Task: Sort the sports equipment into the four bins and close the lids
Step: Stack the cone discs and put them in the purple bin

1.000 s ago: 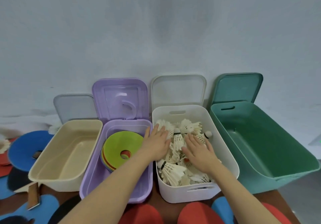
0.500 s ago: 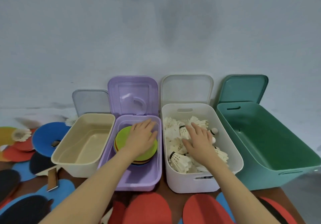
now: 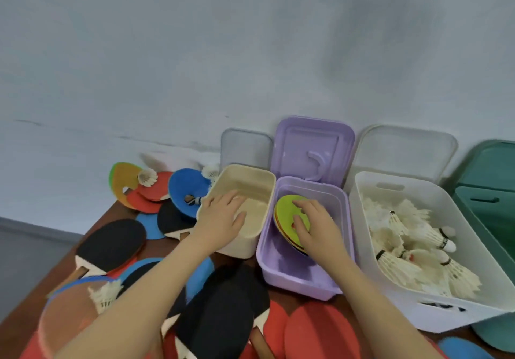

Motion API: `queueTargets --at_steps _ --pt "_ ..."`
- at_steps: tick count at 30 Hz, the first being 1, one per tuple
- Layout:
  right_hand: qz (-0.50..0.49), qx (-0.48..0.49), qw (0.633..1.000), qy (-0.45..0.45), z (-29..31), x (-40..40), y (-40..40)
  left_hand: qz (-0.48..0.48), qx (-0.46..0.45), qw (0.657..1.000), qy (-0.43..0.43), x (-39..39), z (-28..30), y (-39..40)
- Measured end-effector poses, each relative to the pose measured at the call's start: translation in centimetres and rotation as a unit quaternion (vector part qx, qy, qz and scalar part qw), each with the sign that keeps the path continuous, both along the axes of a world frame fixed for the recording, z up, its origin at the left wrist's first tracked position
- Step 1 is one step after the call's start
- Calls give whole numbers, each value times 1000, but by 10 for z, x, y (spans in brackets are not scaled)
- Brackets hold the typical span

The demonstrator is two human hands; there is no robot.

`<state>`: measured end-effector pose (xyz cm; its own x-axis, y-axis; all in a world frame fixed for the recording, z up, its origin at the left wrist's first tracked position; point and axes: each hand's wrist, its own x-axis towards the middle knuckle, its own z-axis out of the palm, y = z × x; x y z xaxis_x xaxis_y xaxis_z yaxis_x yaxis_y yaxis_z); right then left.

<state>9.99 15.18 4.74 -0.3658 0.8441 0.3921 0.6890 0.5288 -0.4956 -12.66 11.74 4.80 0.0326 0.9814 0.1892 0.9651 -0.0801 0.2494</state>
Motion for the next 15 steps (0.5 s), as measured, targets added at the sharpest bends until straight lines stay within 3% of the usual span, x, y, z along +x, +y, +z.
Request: queueTargets --at_steps 8,15 --pt "41 -57 996 54 -16 -119 -36 24 -23 999 -12 -129 -20 -36" --pt "75 -131 988 30 -50 -206 -89 15 -75 996 -36 -221 -64 -86"
